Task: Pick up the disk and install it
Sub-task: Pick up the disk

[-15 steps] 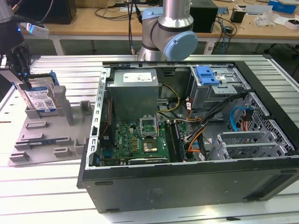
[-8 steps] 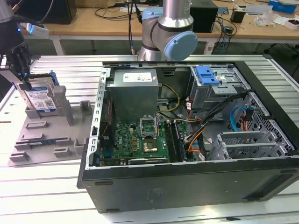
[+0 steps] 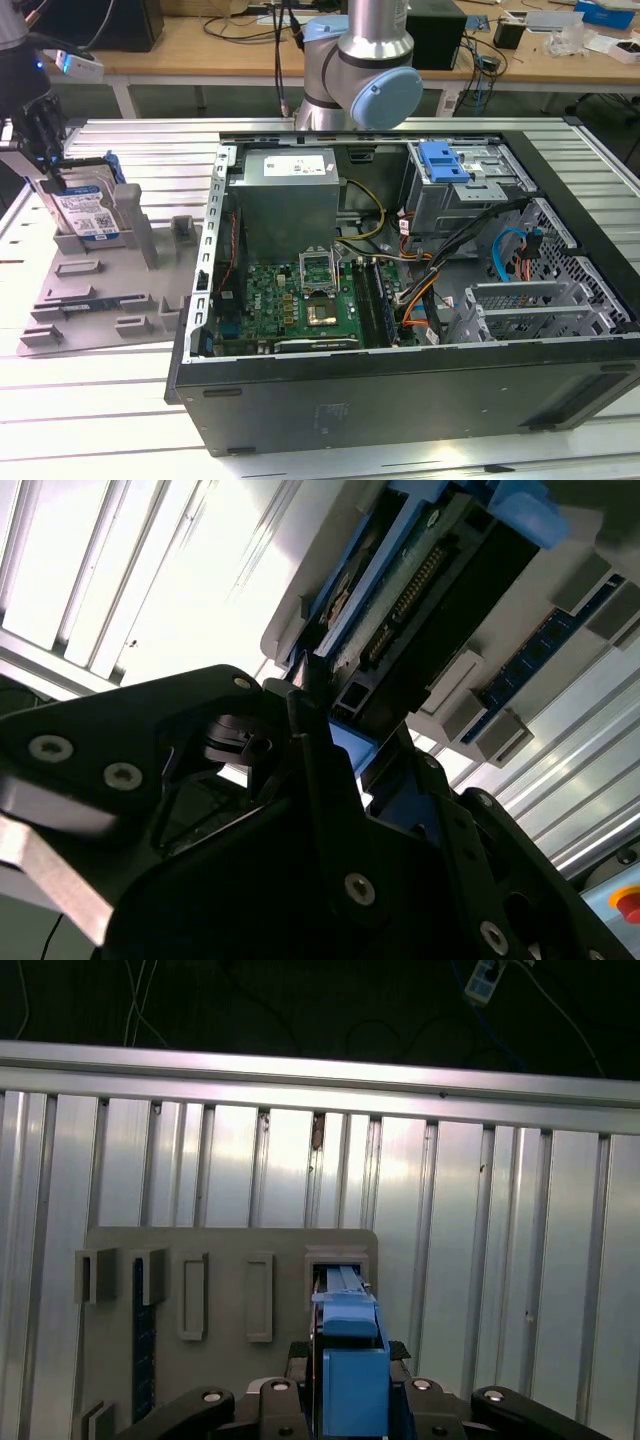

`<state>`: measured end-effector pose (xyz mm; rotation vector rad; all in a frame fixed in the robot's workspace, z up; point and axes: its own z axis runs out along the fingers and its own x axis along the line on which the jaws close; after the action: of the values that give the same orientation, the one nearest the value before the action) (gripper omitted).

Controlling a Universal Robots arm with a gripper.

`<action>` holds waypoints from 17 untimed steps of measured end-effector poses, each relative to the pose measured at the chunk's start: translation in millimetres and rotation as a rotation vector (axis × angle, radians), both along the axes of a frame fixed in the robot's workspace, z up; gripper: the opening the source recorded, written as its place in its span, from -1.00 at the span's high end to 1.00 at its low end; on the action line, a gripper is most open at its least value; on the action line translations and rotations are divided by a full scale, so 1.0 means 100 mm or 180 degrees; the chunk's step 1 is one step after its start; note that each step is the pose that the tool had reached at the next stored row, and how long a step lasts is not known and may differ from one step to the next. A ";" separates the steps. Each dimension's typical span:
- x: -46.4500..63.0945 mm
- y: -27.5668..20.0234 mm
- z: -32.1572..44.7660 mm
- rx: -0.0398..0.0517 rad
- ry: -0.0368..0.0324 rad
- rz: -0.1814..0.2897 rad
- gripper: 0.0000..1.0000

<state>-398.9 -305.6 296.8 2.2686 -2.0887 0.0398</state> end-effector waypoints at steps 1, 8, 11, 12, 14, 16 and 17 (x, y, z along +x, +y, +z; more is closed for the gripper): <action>0.00 0.000 -0.001 0.0000 0.0000 -0.0002 0.26; -0.01 0.000 -0.006 0.0000 0.0000 -0.0025 0.26; -0.01 0.000 -0.006 0.0000 0.0002 -0.0072 0.26; -0.01 0.000 -0.004 0.0001 0.0004 -0.0082 0.26; -0.01 0.000 0.039 0.0000 0.0008 -0.0089 0.26; -0.01 0.000 0.070 0.0000 0.0010 -0.0090 0.26; -0.01 0.000 0.083 0.0000 0.0012 -0.0090 0.26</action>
<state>-399.6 -305.6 305.0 2.2369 -2.1187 0.0343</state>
